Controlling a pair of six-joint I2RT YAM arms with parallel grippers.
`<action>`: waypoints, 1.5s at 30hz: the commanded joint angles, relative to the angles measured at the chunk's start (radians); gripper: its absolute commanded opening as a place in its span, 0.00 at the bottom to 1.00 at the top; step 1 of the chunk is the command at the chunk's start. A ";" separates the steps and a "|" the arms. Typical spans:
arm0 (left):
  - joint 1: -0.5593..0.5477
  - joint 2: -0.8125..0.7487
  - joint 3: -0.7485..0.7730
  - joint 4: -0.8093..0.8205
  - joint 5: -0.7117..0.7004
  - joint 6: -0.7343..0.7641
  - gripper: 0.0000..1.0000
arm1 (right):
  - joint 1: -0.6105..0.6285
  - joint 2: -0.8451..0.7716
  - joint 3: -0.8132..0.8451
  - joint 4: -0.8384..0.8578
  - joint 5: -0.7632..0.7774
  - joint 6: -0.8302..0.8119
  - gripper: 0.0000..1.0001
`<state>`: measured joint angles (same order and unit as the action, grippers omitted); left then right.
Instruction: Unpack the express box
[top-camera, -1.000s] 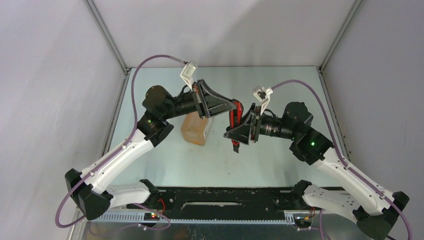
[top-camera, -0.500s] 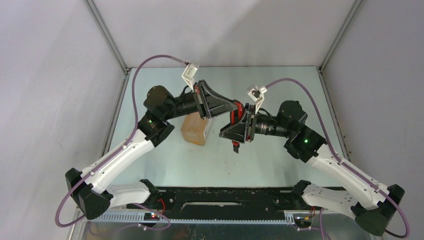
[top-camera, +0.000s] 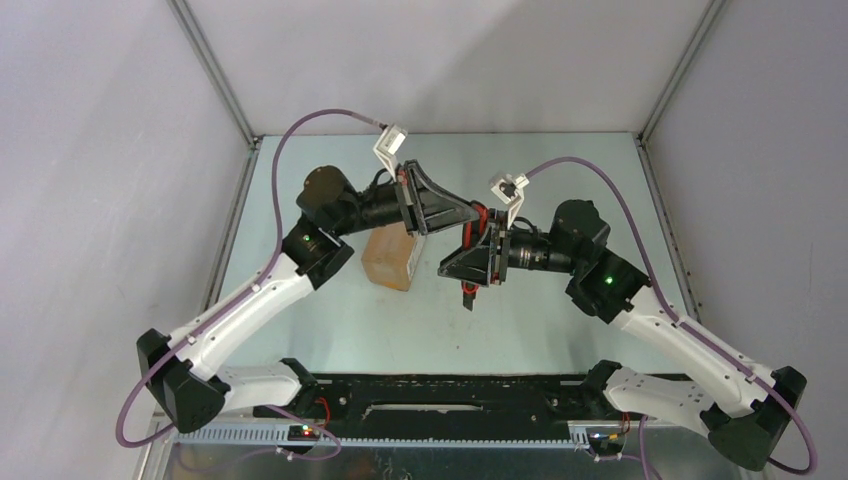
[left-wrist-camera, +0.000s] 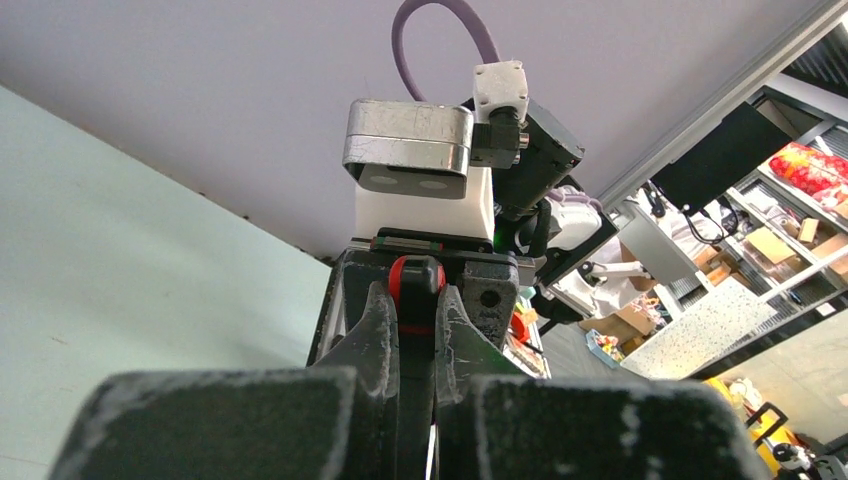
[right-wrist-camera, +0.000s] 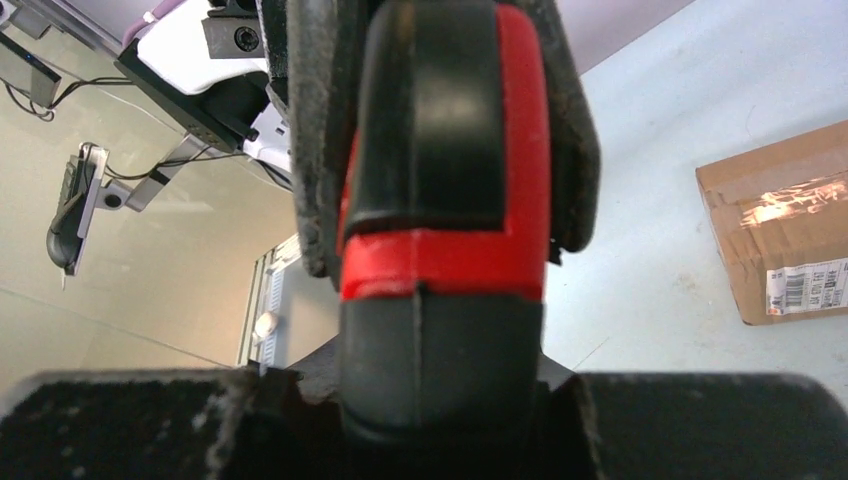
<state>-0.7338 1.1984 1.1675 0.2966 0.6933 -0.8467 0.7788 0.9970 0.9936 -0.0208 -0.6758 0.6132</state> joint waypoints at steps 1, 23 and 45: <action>-0.012 0.009 0.079 -0.046 0.036 0.051 0.00 | 0.004 0.009 0.007 0.042 0.011 0.017 0.00; 0.546 0.167 -0.032 -0.663 -0.613 0.190 0.94 | -0.072 0.207 0.007 -0.120 0.764 0.081 0.00; 0.320 0.102 -0.445 -0.520 -0.824 -0.164 0.60 | -0.024 0.290 -0.050 -0.162 0.925 0.010 0.00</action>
<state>-0.3058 1.4204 0.7914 -0.2520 -0.0605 -0.9092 0.7517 1.3254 0.9661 -0.2100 0.1833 0.6464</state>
